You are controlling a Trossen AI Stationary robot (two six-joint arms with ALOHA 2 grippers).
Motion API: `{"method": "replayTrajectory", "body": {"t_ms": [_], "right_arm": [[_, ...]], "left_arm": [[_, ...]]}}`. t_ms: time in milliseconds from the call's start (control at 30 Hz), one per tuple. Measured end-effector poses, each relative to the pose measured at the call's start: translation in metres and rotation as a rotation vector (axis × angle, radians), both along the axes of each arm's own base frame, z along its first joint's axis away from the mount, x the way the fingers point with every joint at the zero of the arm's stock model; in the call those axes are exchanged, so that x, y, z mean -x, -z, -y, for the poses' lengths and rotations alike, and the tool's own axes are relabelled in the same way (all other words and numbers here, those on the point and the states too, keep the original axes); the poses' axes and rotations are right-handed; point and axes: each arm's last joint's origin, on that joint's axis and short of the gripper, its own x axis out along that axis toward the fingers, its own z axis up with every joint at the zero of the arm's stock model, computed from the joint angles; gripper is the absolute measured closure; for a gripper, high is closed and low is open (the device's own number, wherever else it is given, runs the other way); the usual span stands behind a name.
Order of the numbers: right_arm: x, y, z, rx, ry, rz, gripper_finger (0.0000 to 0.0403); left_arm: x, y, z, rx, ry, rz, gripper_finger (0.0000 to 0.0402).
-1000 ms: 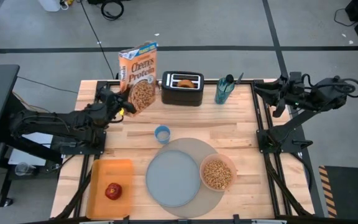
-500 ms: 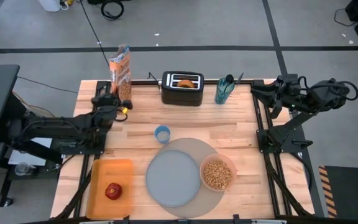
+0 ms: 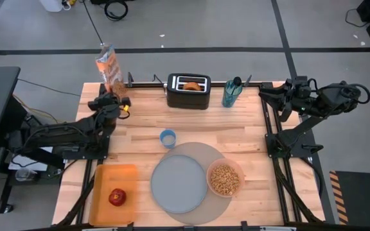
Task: Arrange a breakfast setting
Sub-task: Pour the cereal from the cereal box into the orange bowl
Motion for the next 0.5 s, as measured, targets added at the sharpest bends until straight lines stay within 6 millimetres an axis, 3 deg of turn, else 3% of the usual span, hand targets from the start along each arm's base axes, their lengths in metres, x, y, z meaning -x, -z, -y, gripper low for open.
{"method": "replayTrajectory", "body": {"t_ms": [500], "right_arm": [[0.000, 0.000, 0.000, 0.000, -0.003, 0.000, 0.0271]], "left_arm": [[0.015, 0.004, -0.022, 0.060, -0.087, -0.060, 0.0390]]}}
